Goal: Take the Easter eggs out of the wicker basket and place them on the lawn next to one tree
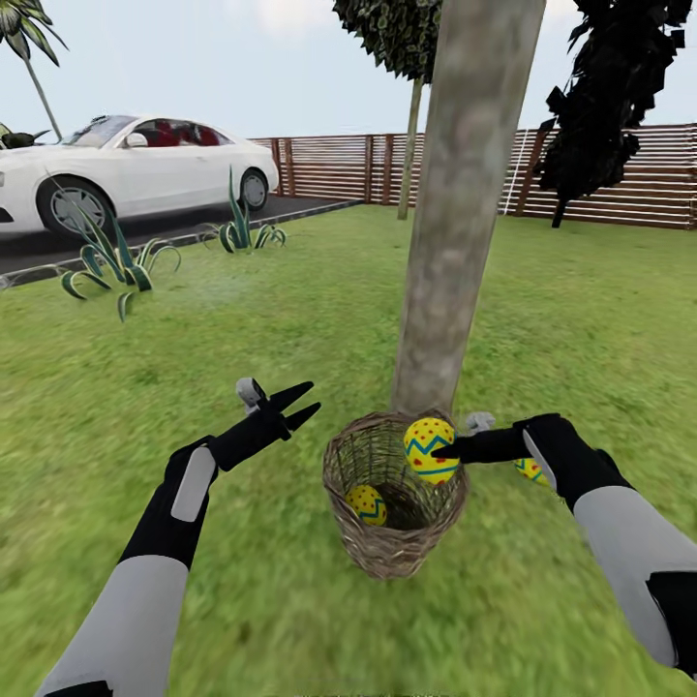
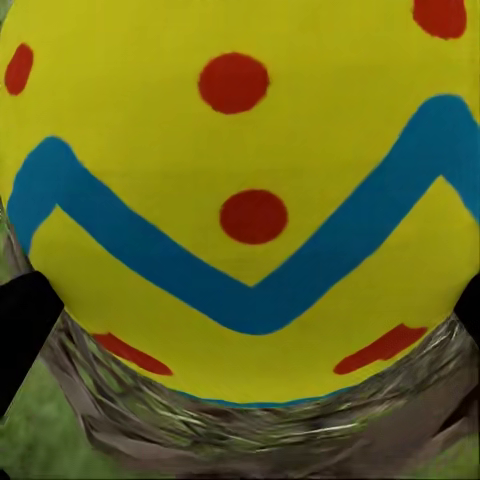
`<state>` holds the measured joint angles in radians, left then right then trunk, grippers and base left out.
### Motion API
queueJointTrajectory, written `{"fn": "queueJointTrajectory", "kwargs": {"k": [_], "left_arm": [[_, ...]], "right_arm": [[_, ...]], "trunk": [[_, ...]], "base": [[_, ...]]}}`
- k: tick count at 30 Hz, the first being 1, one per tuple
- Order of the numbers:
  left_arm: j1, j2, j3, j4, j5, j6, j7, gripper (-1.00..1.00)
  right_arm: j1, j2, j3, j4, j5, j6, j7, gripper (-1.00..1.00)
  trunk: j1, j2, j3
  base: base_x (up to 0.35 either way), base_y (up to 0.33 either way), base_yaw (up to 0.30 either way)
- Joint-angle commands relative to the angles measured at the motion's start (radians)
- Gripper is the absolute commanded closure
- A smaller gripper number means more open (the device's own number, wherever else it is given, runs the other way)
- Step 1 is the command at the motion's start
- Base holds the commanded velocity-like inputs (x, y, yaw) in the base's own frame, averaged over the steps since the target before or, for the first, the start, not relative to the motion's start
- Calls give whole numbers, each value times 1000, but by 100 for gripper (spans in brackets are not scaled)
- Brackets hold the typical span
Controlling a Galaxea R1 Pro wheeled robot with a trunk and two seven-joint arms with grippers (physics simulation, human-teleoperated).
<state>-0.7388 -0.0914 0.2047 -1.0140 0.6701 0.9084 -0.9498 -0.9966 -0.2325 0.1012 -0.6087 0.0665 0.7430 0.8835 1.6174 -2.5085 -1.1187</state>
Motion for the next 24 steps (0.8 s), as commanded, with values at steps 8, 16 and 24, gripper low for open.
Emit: {"fn": "queueJointTrajectory", "kwargs": {"k": [8,16,24], "left_arm": [[-1,-1,3,0,-1,4,-2,-100],[-1,-1,4,1,-1,5,-3,-100],[-1,-1,4,1,-1,4,-1,-100]], "right_arm": [[0,-1,-73,-2,9,4,6,100],[0,-1,-74,-2,9,4,6,100],[0,-2,-74,-2,9,3,5,100]], "trunk": [[0,0,8],[0,0,16],[0,0,25]], "base": [[-7,0,-220],[0,0,-224],[0,0,-224]]}}
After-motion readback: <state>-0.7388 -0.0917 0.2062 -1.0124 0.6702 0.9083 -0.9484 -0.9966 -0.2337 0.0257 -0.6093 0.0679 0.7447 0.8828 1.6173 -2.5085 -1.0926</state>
